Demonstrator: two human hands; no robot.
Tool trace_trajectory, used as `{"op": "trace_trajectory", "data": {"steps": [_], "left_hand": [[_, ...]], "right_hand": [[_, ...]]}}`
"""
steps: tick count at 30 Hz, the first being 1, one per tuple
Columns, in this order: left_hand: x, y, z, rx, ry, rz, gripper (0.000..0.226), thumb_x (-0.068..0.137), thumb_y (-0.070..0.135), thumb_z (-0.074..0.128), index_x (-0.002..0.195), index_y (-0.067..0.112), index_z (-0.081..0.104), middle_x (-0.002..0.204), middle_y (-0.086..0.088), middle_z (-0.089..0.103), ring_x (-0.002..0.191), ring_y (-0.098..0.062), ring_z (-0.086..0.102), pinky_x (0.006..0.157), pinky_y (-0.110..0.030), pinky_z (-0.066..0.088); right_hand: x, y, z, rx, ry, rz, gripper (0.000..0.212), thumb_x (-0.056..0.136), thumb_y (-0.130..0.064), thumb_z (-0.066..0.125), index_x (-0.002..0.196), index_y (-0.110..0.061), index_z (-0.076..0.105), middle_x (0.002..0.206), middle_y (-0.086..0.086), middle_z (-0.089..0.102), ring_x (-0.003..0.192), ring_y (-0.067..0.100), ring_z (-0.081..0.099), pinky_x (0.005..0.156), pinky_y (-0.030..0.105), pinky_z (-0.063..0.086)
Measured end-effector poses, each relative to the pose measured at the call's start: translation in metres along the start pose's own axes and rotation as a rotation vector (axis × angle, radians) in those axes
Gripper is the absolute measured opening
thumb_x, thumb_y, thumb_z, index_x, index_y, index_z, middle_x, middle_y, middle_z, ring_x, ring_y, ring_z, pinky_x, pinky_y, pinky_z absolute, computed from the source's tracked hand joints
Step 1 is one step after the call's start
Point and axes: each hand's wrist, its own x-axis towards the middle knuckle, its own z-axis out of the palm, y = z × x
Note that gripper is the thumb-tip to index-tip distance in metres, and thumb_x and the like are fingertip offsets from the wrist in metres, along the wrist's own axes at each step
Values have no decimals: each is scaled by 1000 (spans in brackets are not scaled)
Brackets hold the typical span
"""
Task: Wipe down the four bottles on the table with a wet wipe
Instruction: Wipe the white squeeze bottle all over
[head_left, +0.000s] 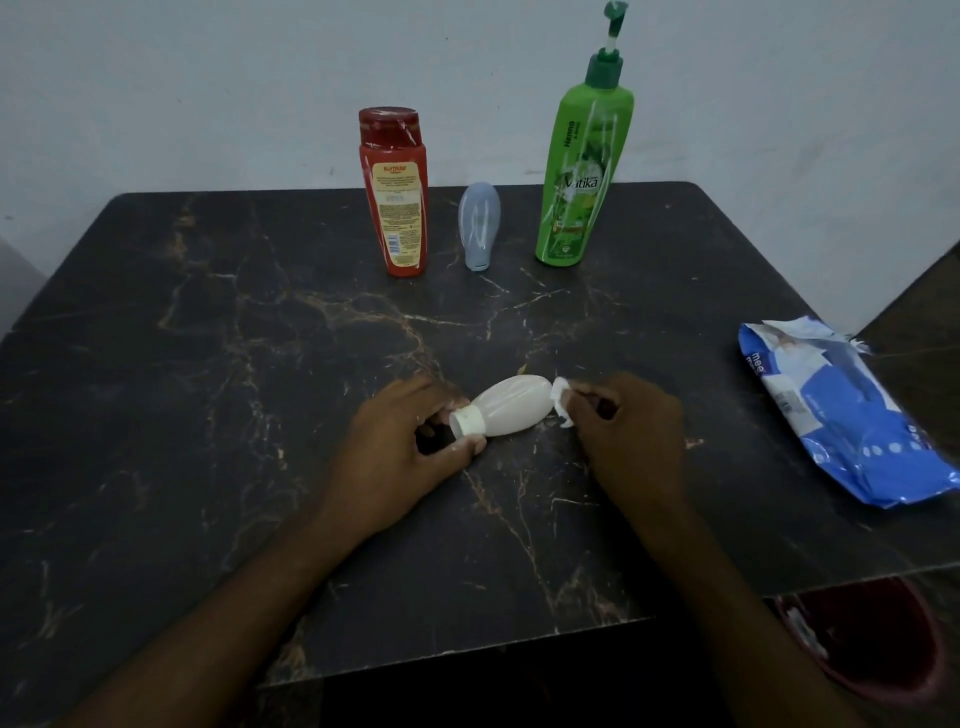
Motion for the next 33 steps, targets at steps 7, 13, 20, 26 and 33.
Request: {"op": "trace_trajectory", "data": {"steps": [7, 13, 20, 26, 33], "left_hand": [[0, 1, 2, 15, 3, -5, 35, 82, 49, 72, 104, 23, 73, 92, 13, 65, 85, -9, 61, 72, -39, 53], [0, 1, 1, 17, -8, -3, 34, 82, 49, 71, 105, 23, 72, 93, 14, 64, 86, -9, 60, 72, -39, 53], [0, 2, 1, 20, -3, -3, 38, 81, 52, 69, 106, 24, 72, 94, 14, 65, 86, -8, 61, 72, -38, 54], [0, 1, 2, 48, 4, 7, 33, 82, 45, 74, 106, 23, 72, 95, 14, 64, 86, -9, 60, 74, -38, 53], [0, 0, 1, 41, -9, -1, 32, 83, 49, 72, 106, 26, 70, 96, 15, 64, 87, -7, 60, 74, -37, 53]], "right_hand": [[-25, -15, 9, 17, -58, -105, 9, 91, -20, 70, 96, -16, 75, 86, -6, 67, 73, 0, 60, 72, 11, 49], [-9, -2, 6, 4, -40, -35, 11, 91, -21, 69, 96, -15, 75, 86, -4, 69, 73, 4, 61, 75, 24, 54], [-14, -11, 8, -13, -44, -100, 15, 92, -20, 68, 104, -14, 74, 95, -2, 69, 81, 4, 60, 79, 21, 53], [-35, -28, 20, 32, -142, -249, 20, 92, -24, 67, 109, -17, 73, 107, -5, 68, 95, 4, 62, 84, 13, 47], [-15, -16, 12, -41, -108, -189, 10, 93, -24, 66, 95, -18, 74, 90, -5, 66, 78, 5, 60, 75, 25, 53]]}}
